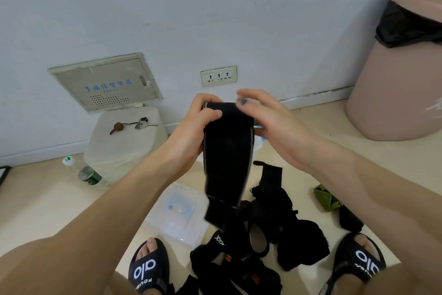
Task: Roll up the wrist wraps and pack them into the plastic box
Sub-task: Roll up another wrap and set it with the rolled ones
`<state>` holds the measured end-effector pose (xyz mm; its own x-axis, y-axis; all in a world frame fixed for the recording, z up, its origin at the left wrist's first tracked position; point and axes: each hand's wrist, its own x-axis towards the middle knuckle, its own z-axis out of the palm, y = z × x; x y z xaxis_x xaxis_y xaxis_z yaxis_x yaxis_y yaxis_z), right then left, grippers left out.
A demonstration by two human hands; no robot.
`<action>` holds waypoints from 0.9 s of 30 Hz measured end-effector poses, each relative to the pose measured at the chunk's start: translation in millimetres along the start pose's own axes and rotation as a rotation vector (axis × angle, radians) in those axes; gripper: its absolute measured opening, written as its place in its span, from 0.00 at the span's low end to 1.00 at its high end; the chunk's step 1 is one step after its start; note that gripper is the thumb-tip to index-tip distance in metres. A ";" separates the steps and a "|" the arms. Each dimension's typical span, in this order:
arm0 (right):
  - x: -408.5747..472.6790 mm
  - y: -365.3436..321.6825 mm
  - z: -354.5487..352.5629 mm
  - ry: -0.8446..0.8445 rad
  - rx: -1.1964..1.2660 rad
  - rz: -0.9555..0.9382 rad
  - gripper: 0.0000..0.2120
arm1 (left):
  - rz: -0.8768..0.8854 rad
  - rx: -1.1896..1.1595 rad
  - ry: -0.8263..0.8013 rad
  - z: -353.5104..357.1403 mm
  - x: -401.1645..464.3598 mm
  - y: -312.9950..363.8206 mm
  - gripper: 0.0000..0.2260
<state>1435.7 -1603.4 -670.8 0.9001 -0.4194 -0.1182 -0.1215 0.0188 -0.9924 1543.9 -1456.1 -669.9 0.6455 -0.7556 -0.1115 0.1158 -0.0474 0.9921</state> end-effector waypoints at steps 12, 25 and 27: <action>-5.7 -6.1 29.4 0.243 0.378 0.336 0.20 | -0.068 0.045 -0.005 27.8 -6.2 -15.8 0.10; 2.7 -0.9 28.8 0.171 0.359 0.359 0.21 | -0.075 -0.005 -0.073 18.3 -10.2 -14.1 0.12; 5.1 -0.7 21.7 0.096 0.308 0.325 0.22 | -0.053 -0.033 -0.075 14.5 -7.6 -10.7 0.14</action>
<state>1449.4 -1585.9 -671.4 0.7912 -0.4294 -0.4354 -0.2477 0.4260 -0.8702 1526.7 -1459.3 -678.9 0.5794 -0.7997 -0.1578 0.1737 -0.0680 0.9824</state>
